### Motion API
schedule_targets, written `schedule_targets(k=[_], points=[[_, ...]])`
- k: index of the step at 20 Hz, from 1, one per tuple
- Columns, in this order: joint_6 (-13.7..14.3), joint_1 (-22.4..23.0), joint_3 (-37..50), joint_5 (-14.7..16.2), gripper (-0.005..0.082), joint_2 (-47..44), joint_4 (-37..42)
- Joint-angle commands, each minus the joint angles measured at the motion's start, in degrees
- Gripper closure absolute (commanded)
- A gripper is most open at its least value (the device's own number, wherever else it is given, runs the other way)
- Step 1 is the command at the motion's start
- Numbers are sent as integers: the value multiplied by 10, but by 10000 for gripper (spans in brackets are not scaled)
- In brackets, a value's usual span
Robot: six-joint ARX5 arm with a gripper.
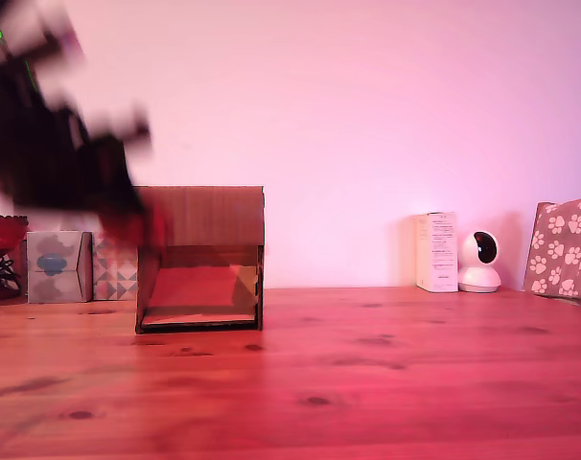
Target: Drop the footbag into the cardboard dice tower
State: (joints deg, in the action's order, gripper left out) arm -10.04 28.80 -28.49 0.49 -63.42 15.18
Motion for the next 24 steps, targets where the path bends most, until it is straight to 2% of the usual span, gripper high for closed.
schedule_targets(k=[1, 2, 5, 9, 14, 17, 24], points=[[0, 1, -3, 1, 630, 37, 2], [0, 1, -4, 1, 630, 60, 3], [26, -4, -7, -12, 630, 90, 29], [49, -15, -40, -17, 630, 59, 69], [76, -40, -146, -13, 630, -55, 76], [82, -56, -230, 5, 630, -149, 68], [91, -89, -421, 31, 629, -314, -34]])
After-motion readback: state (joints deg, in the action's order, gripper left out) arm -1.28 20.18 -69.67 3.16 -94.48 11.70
